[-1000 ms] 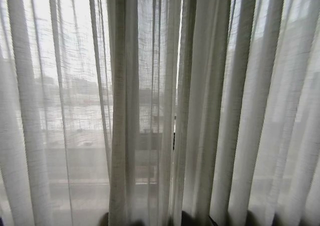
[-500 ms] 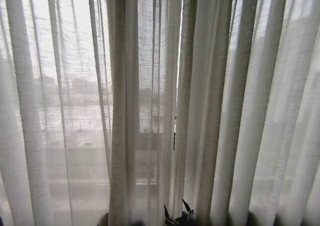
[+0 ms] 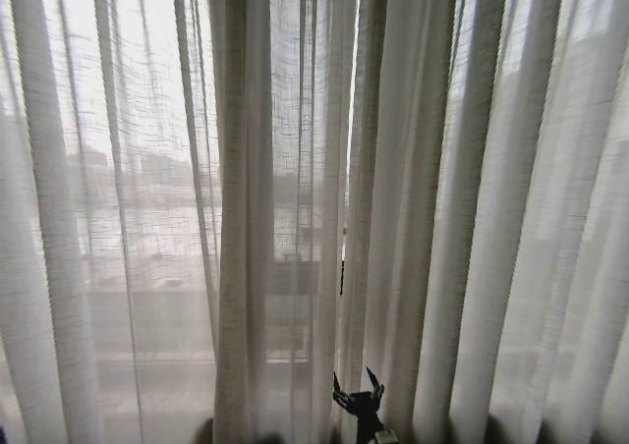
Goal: Open the curtains by pulling them apart, changing their state from closed to fully open.
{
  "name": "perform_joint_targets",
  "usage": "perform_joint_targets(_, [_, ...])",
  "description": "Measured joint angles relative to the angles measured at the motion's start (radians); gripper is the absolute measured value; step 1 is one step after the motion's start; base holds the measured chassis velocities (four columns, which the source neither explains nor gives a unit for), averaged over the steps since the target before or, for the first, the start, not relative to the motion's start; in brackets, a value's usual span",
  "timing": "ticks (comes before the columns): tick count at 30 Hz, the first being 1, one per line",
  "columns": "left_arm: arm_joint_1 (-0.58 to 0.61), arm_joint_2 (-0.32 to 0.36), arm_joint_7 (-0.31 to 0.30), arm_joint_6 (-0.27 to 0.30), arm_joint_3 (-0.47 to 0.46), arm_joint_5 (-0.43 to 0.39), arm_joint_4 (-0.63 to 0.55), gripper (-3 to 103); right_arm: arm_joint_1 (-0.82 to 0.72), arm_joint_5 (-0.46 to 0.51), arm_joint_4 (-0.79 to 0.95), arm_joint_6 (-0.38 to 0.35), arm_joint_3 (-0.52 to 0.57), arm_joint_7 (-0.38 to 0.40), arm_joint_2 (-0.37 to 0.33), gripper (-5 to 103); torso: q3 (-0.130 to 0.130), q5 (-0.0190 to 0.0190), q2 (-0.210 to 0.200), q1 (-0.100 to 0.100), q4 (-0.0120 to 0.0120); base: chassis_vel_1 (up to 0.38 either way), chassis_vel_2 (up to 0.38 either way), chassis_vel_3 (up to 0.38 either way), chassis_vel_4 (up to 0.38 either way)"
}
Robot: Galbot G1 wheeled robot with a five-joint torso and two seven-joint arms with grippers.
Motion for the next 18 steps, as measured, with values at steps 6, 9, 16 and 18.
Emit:
perform_joint_targets(6, [0.015, -0.023, 0.000, -0.016, -0.001, 0.018, 0.015, 100, 0.057, -0.003, -0.058, 0.005, 0.017, 0.024, 0.000, 100, 0.000, 0.0000, 0.000, 0.000, 0.0000, 0.000, 0.000, 0.000, 0.000])
perform_joint_targets(9, [0.019, -0.031, 0.001, -0.020, 0.003, 0.028, 0.018, 100, 0.075, -0.004, -0.069, 0.005, 0.030, 0.030, 0.000, 100, 0.000, -0.0001, 0.000, 0.000, 0.0000, 0.000, 0.000, 0.000, 0.000])
perform_joint_targets(16, [0.010, -0.026, 0.001, -0.015, 0.005, 0.030, 0.017, 100, 0.104, -0.006, -0.093, 0.005, 0.035, 0.035, 0.000, 90, 0.000, 0.0000, 0.000, 0.000, -0.0001, 0.000, 0.000, 0.000, 0.000])
perform_joint_targets(18, [0.009, -0.026, 0.001, -0.014, 0.005, 0.030, 0.017, 100, 0.111, -0.006, -0.098, 0.005, 0.036, 0.037, 0.000, 85, 0.000, 0.0000, 0.000, 0.000, 0.0000, 0.000, 0.000, 0.000, 0.000])
